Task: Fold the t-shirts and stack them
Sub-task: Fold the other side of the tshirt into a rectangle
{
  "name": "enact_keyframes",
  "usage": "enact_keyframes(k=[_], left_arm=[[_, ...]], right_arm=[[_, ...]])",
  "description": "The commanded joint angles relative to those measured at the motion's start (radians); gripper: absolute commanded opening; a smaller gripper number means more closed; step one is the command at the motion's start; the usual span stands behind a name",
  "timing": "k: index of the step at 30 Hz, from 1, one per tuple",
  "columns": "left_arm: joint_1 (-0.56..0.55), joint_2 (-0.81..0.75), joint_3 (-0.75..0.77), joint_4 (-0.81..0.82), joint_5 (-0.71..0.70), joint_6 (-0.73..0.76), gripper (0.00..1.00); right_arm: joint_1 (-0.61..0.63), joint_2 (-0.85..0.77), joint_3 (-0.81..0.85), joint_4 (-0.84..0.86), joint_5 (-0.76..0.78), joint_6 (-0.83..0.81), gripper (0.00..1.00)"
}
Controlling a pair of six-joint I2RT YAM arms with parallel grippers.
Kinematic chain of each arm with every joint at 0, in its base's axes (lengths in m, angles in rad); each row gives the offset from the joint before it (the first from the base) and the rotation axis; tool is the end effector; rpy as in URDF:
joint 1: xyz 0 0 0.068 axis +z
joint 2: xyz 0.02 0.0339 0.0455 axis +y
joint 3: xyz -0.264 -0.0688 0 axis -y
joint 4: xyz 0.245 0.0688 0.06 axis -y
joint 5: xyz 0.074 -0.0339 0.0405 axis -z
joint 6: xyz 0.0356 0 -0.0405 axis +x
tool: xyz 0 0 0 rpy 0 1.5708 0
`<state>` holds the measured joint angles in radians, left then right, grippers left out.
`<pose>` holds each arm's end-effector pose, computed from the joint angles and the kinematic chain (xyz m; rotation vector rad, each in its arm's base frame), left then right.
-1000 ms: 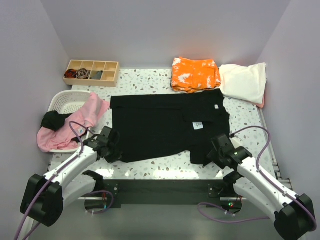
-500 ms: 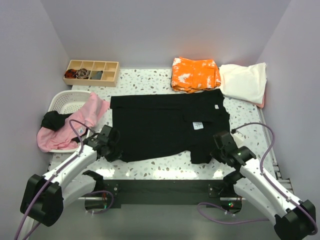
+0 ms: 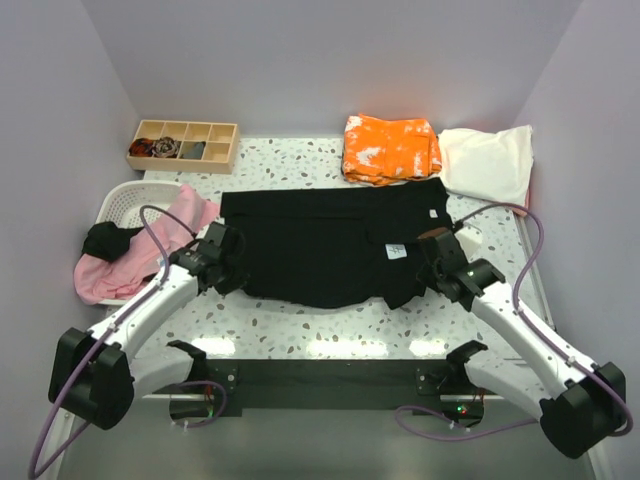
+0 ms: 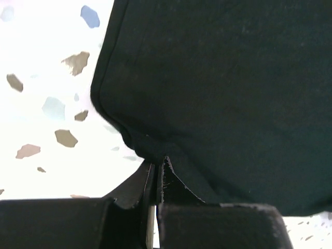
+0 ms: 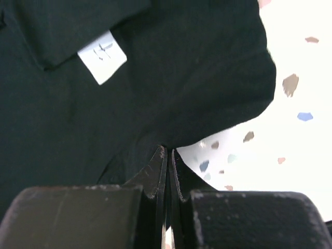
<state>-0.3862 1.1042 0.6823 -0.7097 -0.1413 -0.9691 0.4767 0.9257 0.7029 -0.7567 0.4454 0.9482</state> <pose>0.1832 -0.0691 0.2048 -0.8177 2.5771 -0.2293 0.1604 0.0656 0.2407 0.7255 2.3074 0.0669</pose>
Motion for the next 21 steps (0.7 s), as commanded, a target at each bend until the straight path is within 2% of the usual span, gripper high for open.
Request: enact_keyframes(k=[1,8,21], left_arm=[[0.024,0.057,0.077,0.064,-0.053,0.059,0.00],[0.107,0.146,0.106,0.141,-0.040,0.109,0.00],[0.168,0.311,0.143,0.276,-0.014,0.158,0.00]], right_arm=[[-0.015,0.070,0.078,0.089,0.114,-0.074,0.00],[-0.151,0.196,0.119,0.184,0.067,-0.178,0.00],[-0.236,0.439,0.254,0.352,0.010,-0.272,0.00]])
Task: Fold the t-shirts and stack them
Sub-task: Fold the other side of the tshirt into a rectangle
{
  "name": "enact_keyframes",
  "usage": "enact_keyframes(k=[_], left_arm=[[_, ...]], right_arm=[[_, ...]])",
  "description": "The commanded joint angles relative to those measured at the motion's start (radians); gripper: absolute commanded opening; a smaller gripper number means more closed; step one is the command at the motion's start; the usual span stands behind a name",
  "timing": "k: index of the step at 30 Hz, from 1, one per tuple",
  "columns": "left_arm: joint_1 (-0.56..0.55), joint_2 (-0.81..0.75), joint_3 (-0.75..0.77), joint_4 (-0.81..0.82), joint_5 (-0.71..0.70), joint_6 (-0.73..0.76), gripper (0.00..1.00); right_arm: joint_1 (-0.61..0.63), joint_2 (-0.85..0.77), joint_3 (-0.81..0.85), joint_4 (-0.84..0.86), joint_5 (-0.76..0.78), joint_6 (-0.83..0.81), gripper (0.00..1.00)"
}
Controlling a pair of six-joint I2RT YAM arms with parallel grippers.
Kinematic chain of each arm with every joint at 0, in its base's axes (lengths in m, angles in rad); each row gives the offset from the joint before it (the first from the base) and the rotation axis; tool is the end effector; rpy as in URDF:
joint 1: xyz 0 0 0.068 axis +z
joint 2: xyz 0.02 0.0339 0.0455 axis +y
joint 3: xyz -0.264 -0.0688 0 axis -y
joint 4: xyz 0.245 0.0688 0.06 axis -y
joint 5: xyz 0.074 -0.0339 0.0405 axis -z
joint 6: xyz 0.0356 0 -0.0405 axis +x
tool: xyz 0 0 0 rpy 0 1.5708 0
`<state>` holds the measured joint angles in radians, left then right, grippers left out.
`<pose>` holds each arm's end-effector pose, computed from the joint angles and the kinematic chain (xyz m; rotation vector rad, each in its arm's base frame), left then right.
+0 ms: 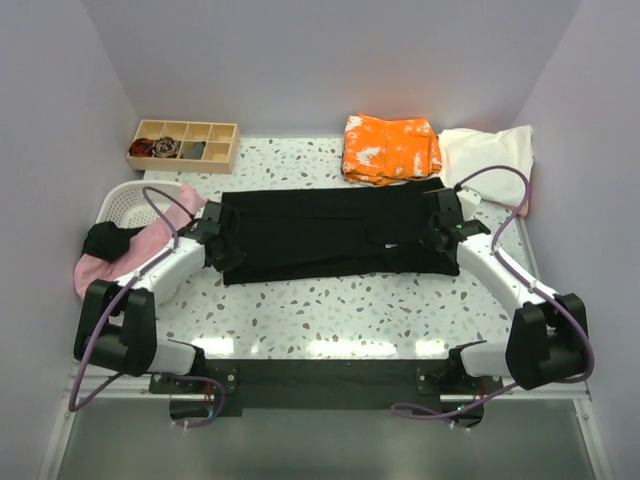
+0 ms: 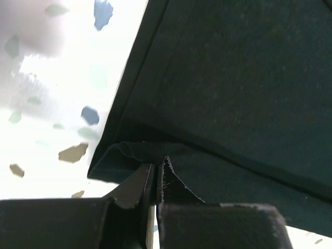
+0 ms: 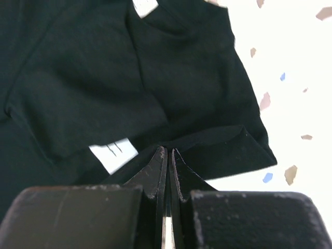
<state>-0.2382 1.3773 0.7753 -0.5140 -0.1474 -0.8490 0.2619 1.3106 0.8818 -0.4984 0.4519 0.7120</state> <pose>0.2472 -0.0546 0.1852 -0.8475 2.5363 -0.1511 0.2585 0.0532 0.2365 0.7059 2.2697 -0.1118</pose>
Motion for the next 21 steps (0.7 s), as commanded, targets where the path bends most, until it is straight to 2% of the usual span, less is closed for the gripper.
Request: enact_keyframes(k=[1,3,4,5,6,7,10,12,13,18,21], left_arm=[[0.026,0.048,0.053,0.092,-0.006,0.045,0.00],[0.036,0.086,0.067,0.121,0.005,0.051,0.02],[0.045,0.101,0.076,0.129,0.011,0.060,0.10],[0.050,0.117,0.085,0.132,0.011,0.064,0.14],[0.053,0.146,0.111,0.132,0.009,0.068,0.17],[0.060,0.157,0.122,0.137,0.009,0.080,0.36],[0.069,0.181,0.174,0.140,-0.035,0.093,0.57],[0.069,0.174,0.217,0.132,-0.084,0.102,0.60],[0.068,0.167,0.229,0.132,-0.096,0.122,0.61],[0.069,0.105,0.262,0.146,-0.126,0.165,0.63],[0.069,0.094,0.285,0.157,-0.068,0.185,0.63]], right_arm=[[-0.021,0.077,0.085,0.101,0.001,-0.039,0.00],[-0.026,0.145,0.120,0.103,-0.001,-0.051,0.07],[-0.027,0.166,0.132,0.103,0.002,-0.055,0.11],[-0.033,0.211,0.166,0.101,0.004,-0.071,0.13],[-0.035,0.226,0.183,0.097,0.004,-0.083,0.20],[-0.035,0.240,0.200,0.093,0.014,-0.095,0.25],[-0.035,0.251,0.247,0.084,0.089,-0.138,0.51],[-0.036,0.227,0.263,0.083,0.148,-0.169,0.66],[-0.036,0.217,0.264,0.081,0.163,-0.180,0.68],[-0.038,0.170,0.232,0.055,0.182,-0.187,0.71],[-0.036,0.133,0.189,0.044,0.154,-0.152,0.72]])
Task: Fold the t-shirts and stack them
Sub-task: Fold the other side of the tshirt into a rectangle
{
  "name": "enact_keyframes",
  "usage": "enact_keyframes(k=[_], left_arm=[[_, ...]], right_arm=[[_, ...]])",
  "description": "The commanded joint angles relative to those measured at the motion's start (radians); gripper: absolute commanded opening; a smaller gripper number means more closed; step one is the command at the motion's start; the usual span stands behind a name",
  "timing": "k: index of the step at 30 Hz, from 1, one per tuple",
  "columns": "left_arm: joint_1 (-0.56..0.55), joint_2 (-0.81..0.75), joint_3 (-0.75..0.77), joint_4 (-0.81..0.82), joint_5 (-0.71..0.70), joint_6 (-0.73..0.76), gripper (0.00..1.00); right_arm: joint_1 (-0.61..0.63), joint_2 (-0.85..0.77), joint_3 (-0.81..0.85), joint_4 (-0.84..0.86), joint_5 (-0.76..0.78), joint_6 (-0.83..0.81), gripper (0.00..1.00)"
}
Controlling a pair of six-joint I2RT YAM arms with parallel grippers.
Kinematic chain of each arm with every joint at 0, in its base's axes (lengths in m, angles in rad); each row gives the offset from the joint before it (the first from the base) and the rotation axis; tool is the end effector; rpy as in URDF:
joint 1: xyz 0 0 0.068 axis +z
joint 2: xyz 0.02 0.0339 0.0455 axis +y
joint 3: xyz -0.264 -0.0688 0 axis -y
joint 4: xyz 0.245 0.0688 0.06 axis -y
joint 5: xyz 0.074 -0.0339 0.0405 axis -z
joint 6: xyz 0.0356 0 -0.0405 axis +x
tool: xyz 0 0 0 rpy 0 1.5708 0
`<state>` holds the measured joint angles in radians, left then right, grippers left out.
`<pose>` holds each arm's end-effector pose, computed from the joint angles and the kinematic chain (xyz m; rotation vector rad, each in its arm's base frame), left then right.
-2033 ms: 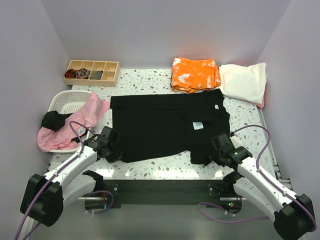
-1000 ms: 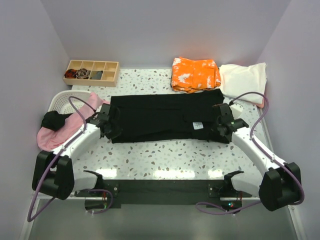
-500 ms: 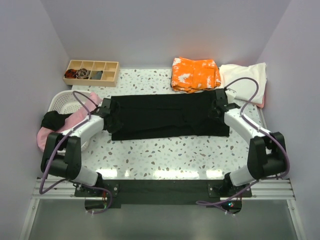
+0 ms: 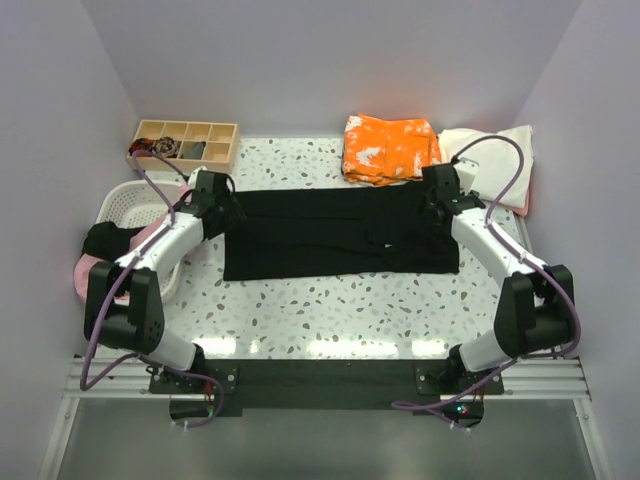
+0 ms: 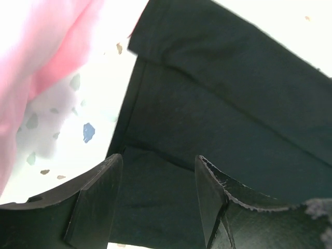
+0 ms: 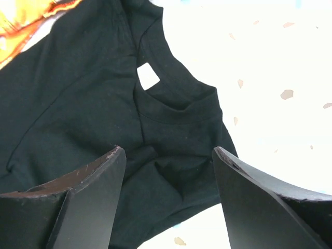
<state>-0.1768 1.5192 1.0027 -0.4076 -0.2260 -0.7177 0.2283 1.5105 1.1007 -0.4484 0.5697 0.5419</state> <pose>0.3110 -0.0475 0.2216 -0.7483 2.3485 -0.1050 0.3167 0.0539 0.2558 0.5977 2.1993 -0.2981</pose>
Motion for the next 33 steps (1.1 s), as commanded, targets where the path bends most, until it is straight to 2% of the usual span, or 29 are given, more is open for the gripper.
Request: enact_keyframes(k=[1,7,11,15,19,22,23,25,29,33], left_arm=[[0.008,-0.047,0.063,0.056,0.036,0.066,0.63],[0.008,-0.040,0.019,0.168,0.220,0.063,0.64],[0.008,-0.027,-0.016,0.234,0.333,0.035,0.66],[-0.003,-0.043,-0.058,0.283,0.398,0.021,0.72],[-0.030,-0.073,-0.072,0.285,0.376,0.041,0.77],[-0.075,-0.105,-0.082,0.271,0.311,0.073,0.77],[-0.091,-0.117,-0.084,0.260,0.248,0.084,0.79],[-0.147,-0.122,-0.082,0.238,0.180,0.119,0.96],[-0.202,-0.119,-0.064,0.202,0.084,0.147,0.96],[-0.223,-0.126,-0.058,0.202,0.060,0.161,1.00]], right_arm=[[-0.003,-0.088,-0.045,0.010,-0.002,0.029,0.74],[-0.003,-0.128,-0.113,0.043,-0.097,0.059,0.75],[-0.004,-0.150,-0.133,0.051,-0.149,0.044,0.81],[-0.004,-0.179,-0.166,0.062,-0.212,0.033,0.83],[-0.003,-0.197,-0.209,0.068,-0.252,0.020,0.84],[-0.003,-0.202,-0.229,0.066,-0.275,0.009,0.85],[-0.003,-0.202,-0.237,0.071,-0.283,0.003,0.85],[-0.004,-0.208,-0.255,0.076,-0.297,0.000,0.86],[-0.004,-0.220,-0.279,0.099,-0.318,-0.010,0.89],[-0.003,-0.228,-0.274,0.100,-0.326,-0.031,0.93]])
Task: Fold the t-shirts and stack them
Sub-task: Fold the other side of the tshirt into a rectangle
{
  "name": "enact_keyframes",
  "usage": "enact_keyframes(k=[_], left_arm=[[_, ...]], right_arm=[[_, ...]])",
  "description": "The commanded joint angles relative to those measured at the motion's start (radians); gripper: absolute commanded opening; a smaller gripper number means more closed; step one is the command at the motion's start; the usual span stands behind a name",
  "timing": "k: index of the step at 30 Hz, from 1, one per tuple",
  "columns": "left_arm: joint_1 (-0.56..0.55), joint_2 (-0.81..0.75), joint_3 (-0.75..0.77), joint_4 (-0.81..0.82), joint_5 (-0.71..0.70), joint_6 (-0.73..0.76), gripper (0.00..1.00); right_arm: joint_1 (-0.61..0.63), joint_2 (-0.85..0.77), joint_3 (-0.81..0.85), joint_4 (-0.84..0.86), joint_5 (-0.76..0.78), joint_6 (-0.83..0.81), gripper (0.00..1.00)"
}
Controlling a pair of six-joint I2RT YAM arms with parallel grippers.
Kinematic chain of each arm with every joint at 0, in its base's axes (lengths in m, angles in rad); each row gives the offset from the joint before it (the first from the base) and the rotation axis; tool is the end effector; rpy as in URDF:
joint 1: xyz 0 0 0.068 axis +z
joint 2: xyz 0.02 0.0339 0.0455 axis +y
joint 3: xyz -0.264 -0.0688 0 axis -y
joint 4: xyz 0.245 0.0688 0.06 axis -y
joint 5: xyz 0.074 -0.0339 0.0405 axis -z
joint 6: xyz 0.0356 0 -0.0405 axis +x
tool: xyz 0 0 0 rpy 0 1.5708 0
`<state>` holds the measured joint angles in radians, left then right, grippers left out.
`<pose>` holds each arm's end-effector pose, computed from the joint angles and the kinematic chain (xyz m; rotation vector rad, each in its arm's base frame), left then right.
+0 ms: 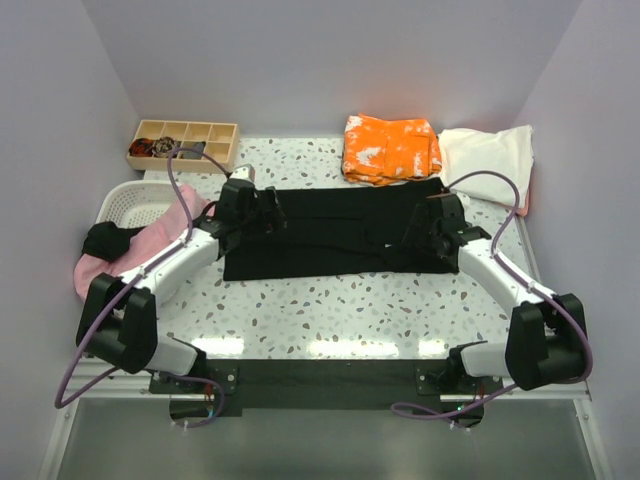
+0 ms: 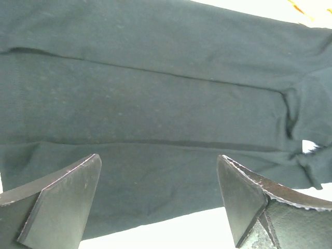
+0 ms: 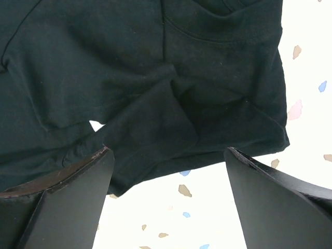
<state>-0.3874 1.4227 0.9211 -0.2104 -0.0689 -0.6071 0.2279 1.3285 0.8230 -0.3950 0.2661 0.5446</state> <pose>0.2858 -0.1139 0.2379 -0.2907 2.3017 -0.4364 0.2626 0.0513 0.2187 0.4941 2.3773 0.0175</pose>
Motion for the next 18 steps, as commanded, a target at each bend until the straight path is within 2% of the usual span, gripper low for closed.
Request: enact_keyframes(k=[1,6,11,18], left_arm=[[-0.022,-0.036,0.022,0.003,-0.110,0.055,1.00],[-0.074,-0.111,0.010,-0.006,-0.239,0.066,1.00],[-0.094,-0.169,-0.028,-0.006,-0.288,0.058,1.00],[-0.128,-0.143,-0.039,-0.004,-0.345,0.060,1.00]], right_arm=[[-0.002,-0.049,0.004,0.047,-0.024,-0.046,0.94],[-0.004,-0.089,-0.007,0.047,-0.019,-0.063,0.96],[-0.004,-0.141,-0.050,0.067,-0.018,-0.069,0.98],[-0.002,-0.170,-0.084,0.058,-0.008,-0.071,0.98]])
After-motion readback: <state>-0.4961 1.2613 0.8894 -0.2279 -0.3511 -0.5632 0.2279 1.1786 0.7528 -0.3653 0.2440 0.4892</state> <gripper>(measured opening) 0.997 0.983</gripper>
